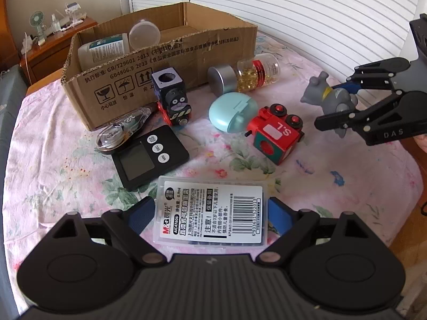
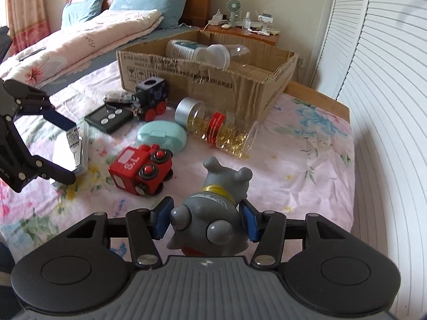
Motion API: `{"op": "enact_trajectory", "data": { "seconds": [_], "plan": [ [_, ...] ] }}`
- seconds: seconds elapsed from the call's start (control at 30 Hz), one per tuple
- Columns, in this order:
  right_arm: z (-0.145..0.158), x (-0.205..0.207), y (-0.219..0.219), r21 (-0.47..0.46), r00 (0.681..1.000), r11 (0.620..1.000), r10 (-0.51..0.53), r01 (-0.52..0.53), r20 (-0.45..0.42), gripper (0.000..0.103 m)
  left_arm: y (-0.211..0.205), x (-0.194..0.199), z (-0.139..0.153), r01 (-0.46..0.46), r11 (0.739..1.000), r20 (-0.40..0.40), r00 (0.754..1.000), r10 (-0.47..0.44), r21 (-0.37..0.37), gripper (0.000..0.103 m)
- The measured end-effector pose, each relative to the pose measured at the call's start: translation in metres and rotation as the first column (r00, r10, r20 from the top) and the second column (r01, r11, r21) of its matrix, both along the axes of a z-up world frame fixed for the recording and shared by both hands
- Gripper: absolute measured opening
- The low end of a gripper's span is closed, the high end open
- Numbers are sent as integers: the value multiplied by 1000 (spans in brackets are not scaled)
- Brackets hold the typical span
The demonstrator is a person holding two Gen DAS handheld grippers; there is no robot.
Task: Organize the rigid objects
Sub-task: 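Carry the refill pack and grey toy into the box and release both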
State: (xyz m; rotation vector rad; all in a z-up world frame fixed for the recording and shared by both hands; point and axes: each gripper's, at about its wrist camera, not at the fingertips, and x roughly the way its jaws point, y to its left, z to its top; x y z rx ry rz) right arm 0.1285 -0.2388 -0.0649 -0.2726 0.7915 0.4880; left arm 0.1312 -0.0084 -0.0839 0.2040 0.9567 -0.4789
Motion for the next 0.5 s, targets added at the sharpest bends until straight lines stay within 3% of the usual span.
{"op": "enact_trajectory", "data": {
  "seconds": [0.5],
  "plan": [
    [49,0,17,-6,996,1000,8,-7,88,59,13,16,55,22,1000,52,998,-22,-11,90]
  ]
}}
